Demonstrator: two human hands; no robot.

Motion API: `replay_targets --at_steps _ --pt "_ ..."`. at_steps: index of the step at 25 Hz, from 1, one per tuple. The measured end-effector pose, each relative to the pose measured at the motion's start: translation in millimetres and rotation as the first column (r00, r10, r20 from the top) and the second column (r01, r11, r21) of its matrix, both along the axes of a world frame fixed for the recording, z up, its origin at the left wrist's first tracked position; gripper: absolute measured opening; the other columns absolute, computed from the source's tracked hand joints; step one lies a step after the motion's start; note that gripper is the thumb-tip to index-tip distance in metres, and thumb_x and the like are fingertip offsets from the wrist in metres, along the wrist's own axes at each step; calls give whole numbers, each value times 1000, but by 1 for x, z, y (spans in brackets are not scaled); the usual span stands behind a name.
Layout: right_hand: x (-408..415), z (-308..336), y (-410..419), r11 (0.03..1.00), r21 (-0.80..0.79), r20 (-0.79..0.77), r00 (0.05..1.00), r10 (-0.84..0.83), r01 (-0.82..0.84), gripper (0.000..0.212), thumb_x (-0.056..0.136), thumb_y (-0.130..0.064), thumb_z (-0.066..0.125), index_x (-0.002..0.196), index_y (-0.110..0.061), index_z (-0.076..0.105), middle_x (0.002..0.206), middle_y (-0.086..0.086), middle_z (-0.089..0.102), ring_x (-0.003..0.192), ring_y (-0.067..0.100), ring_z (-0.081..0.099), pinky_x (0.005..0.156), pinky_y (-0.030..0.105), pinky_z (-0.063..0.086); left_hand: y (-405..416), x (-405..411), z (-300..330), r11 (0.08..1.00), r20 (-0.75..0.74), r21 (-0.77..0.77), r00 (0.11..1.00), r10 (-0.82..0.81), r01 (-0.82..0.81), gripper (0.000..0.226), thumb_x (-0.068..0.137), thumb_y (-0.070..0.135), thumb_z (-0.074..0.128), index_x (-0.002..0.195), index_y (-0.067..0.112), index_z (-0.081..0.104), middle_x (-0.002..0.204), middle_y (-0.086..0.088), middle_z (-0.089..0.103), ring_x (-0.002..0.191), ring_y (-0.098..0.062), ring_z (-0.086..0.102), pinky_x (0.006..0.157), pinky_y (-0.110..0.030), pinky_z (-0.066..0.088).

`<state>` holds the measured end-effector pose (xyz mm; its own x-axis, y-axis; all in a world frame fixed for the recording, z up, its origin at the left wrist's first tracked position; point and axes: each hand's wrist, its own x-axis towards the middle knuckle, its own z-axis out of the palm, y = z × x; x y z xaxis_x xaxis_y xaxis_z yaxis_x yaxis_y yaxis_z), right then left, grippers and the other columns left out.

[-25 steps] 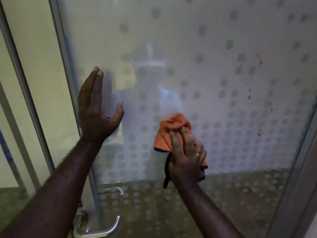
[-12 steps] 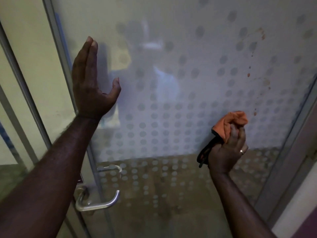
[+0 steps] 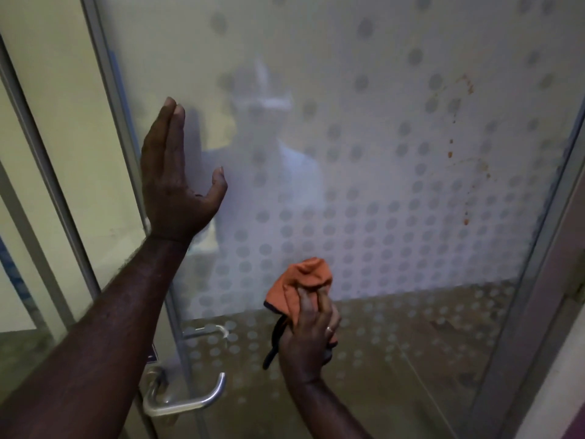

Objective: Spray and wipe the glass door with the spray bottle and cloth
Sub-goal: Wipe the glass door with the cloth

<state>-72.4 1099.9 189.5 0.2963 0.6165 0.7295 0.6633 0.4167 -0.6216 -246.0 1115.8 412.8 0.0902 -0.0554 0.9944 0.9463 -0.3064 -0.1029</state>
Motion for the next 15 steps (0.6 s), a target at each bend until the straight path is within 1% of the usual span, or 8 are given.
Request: replay_targets --at_steps 1,3,5,7,9,11,13,15 --pt "-12 3 -3 999 13 8 999 31 -31 95 42 1 88 121 -32 48 131 8 48 111 30 40 74 59 53 0 -1 0 1000 0 2 1000 1 -1 71 89 21 68 145 -13 39 151 -28 40 145 -33 37 121 -41 34" --pt "-31 15 -2 989 122 88 994 69 -80 93 42 1 87 120 -31 49 131 5 42 111 31 42 82 55 51 1 -1 1 1000 -4 7 1000 5 -5 71 88 20 69 144 -13 39 152 -26 39 144 -33 37 121 -41 34" --pt "-38 36 2 965 233 146 985 88 -121 88 47 1 81 123 -30 49 133 2 42 112 29 44 90 51 47 1 -1 2 1000 -6 9 1000 5 -5 72 88 20 69 144 -13 39 152 -24 39 144 -33 38 121 -40 34" --pt "-34 65 8 945 311 144 988 59 -102 82 52 0 75 125 -30 50 135 -1 42 111 27 45 91 47 44 1 -1 2 1000 -9 6 1000 2 -2 71 88 20 69 144 -12 40 152 -23 38 144 -33 38 122 -38 32" --pt "-21 98 17 918 393 155 988 -2 -60 74 59 -1 68 126 -30 54 138 -1 45 109 29 47 89 44 42 0 0 2 1000 -3 5 1000 3 -3 71 87 19 69 144 -12 40 152 -22 38 144 -32 38 122 -39 33" --pt "3 131 29 897 441 138 987 -85 15 71 61 -1 68 126 -27 60 138 3 54 109 33 50 88 45 43 -1 1 1 1000 2 7 1000 -1 1 71 86 18 69 144 -12 41 151 -22 39 143 -31 38 121 -40 34" --pt "41 157 43 890 436 57 983 -174 132 73 59 0 68 127 -26 61 137 6 57 110 34 52 89 46 43 0 1 2 1000 -5 13 1000 0 0 71 86 17 70 143 -13 41 151 -23 39 143 -32 39 121 -42 35" --pt "90 169 59 885 398 -41 968 -246 242 75 59 1 65 129 -25 58 137 7 56 112 37 52 93 46 42 1 0 2 1000 -8 24 1000 12 -12 71 86 17 70 143 -14 41 150 -22 39 142 -34 40 120 -44 36"
